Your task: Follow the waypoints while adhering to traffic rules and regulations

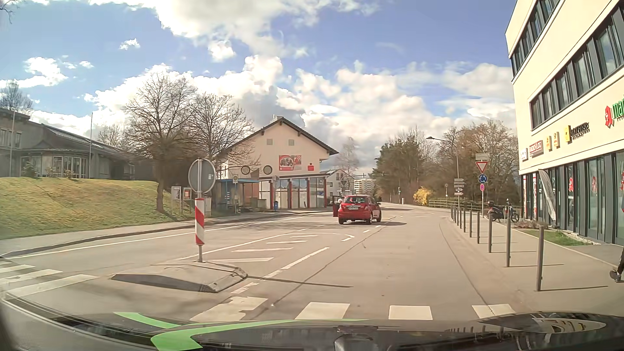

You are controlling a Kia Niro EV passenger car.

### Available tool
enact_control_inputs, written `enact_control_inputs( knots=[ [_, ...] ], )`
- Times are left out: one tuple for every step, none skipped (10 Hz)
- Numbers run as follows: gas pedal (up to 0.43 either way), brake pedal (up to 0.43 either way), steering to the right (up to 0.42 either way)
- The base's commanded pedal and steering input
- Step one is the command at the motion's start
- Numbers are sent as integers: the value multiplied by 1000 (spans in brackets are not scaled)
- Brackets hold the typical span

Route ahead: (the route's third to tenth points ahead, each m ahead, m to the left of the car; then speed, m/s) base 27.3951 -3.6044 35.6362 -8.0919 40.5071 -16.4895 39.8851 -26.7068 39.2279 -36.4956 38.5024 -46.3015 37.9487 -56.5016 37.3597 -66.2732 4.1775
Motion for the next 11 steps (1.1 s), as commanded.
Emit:
enact_control_inputs(
  knots=[
    [240, 0, 211],
    [240, 0, 206],
    [240, 0, 200],
    [240, 0, 190],
    [240, 0, 179],
    [240, 0, 168],
    [228, 0, 155],
    [228, 0, 139],
    [228, 0, 124],
    [228, 0, 99],
    [228, 0, 79]
  ],
)
